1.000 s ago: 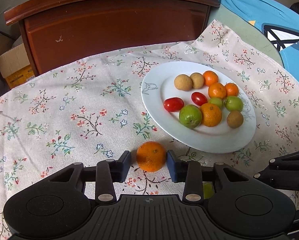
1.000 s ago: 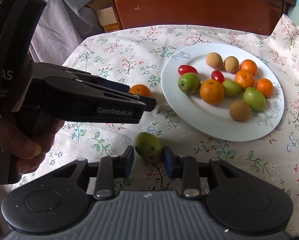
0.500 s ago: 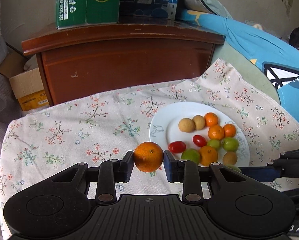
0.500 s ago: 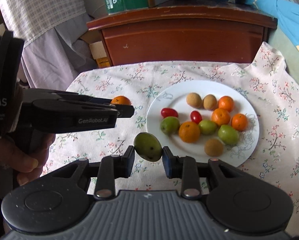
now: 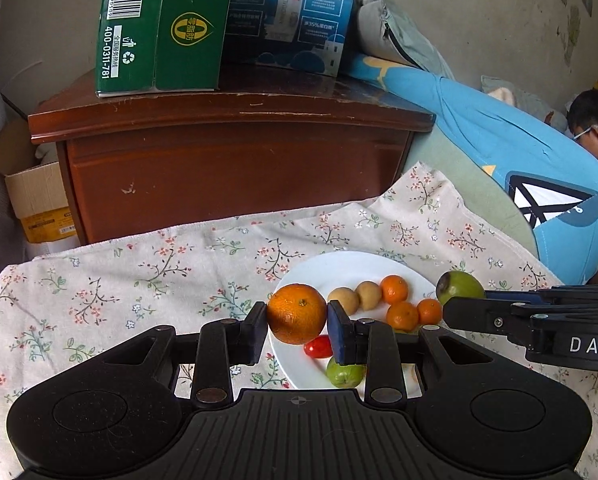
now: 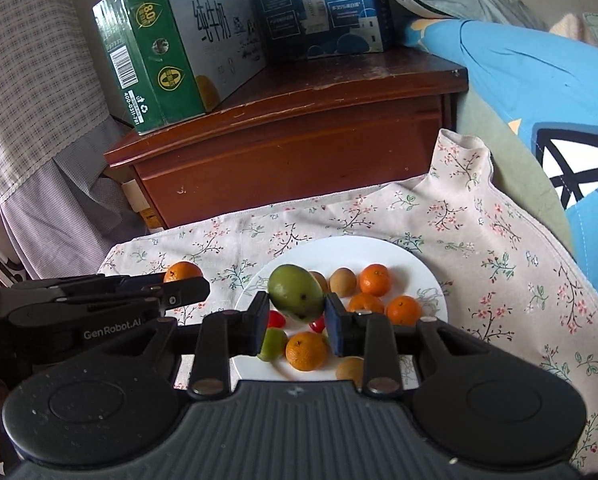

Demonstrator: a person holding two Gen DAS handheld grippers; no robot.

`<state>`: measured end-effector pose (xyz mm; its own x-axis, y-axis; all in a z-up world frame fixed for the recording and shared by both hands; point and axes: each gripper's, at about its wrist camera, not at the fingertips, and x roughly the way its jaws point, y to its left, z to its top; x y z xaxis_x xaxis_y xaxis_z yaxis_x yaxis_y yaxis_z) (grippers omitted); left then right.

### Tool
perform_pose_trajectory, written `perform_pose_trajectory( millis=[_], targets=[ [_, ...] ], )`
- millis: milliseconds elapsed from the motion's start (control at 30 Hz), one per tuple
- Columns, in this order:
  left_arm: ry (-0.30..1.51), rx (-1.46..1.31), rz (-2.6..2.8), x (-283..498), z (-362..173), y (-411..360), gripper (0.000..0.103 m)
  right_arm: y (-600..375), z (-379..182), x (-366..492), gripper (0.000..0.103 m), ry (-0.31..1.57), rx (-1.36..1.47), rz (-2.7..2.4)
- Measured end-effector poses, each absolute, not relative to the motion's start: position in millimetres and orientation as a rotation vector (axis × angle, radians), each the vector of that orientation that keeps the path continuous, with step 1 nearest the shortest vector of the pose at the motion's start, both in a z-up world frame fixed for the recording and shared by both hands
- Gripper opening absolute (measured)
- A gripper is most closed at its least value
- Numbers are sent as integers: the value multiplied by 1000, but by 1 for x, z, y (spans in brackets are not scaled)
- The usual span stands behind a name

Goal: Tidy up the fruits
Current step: 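Carry the orange and green fruit onto the plate and open both grippers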

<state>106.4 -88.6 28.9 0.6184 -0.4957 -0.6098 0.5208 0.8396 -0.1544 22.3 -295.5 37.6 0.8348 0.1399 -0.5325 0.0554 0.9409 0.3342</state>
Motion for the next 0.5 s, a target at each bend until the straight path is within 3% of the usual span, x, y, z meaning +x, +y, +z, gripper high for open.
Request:
perform_pose_trajectory(
  millis=[500],
  targets=[
    [747,-9,-599,123,8,-112,29,-308,17,41,30,622,426,-5]
  ],
)
